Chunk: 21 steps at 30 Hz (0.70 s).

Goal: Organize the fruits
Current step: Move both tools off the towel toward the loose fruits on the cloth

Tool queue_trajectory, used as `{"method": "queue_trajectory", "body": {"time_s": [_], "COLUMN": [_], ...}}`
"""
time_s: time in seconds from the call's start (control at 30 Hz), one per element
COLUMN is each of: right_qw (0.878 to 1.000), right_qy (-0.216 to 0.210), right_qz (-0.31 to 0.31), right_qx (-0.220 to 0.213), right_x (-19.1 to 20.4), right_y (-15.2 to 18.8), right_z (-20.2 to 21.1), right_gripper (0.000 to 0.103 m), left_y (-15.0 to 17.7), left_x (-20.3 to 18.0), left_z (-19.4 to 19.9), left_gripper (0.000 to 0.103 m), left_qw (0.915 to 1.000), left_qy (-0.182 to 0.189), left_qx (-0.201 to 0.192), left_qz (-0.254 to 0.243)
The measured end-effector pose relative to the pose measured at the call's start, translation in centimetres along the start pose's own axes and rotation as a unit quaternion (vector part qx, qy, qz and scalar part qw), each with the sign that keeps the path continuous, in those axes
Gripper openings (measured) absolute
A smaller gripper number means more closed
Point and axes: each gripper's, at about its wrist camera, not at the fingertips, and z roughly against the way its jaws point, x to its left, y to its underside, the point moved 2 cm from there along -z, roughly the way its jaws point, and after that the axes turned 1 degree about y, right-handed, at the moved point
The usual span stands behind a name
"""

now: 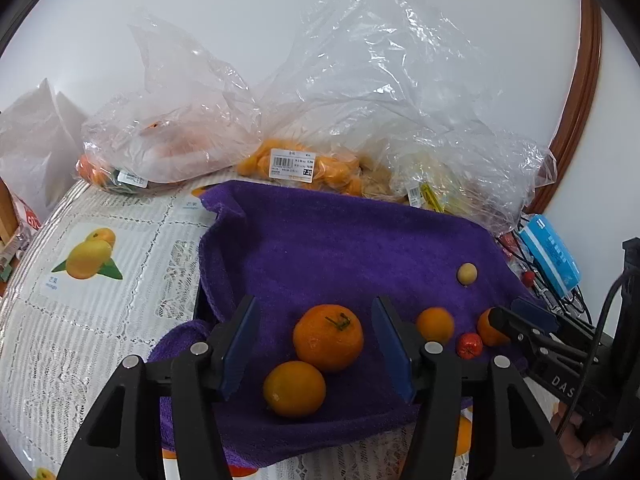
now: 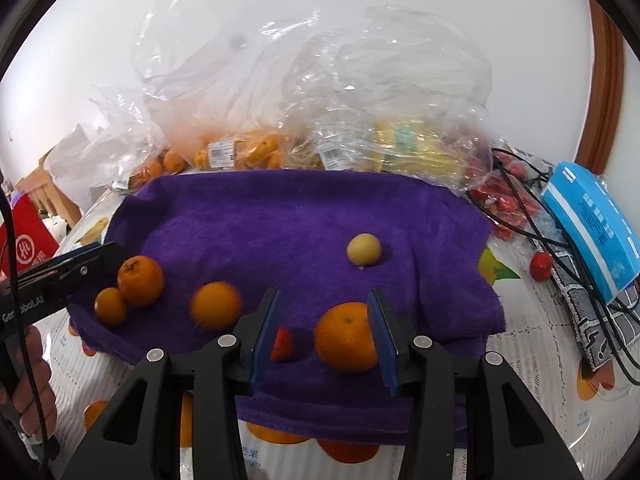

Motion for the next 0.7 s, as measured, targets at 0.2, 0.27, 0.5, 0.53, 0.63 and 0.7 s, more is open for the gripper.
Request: {"method": "queue_trajectory", "body": {"time_s": [0.2, 0.27, 0.5, 0.53, 0.63, 0.7], "right_qw": [1.000, 1.000, 0.999, 0.999, 0.999, 0.999], "right_qy": [-0.007, -0.008, -0.013, -0.015, -0.015, -0.015], "right_qz": [0.000, -0.007, -0.033, -0.034, -0.034, -0.030], "right_qx": [0.004, 0.005, 0.009, 0.010, 0.007, 0.004], "right_x": [-0.1, -0.4, -1.3, -1.3, -1.1, -0.8], "right_y": [0.1, 0.1, -0.2, -0.2, -0.3, -0.3], "right_z": [-0.1, -0.1, 0.2, 0.2, 0.5, 0.7], "right_gripper": [0.045, 0.045, 0.045, 0.045, 0.045, 0.045], "left_y": [0.1, 0.2, 0.3, 0.3, 0.3, 0.3], "left_x": [-0.3, -0.4, -0.8, -0.9, -0.9, -0.8], "left_z": [-0.2, -0.3, -0.1, -0.1, 0.0, 0.0], "left_gripper": [0.060, 0.060, 0.060, 0.060, 0.060, 0.060], "left_qw": [0.9999, 0.9999, 0.9995, 0.9995, 0.9996, 0.9996], "left_qy": [-0.010, -0.011, -0.017, -0.017, -0.016, -0.015], "left_qx": [-0.002, -0.001, -0.012, -0.011, -0.011, -0.009], "left_qz": [-0.008, -0.011, -0.022, -0.024, -0.023, -0.021]}}
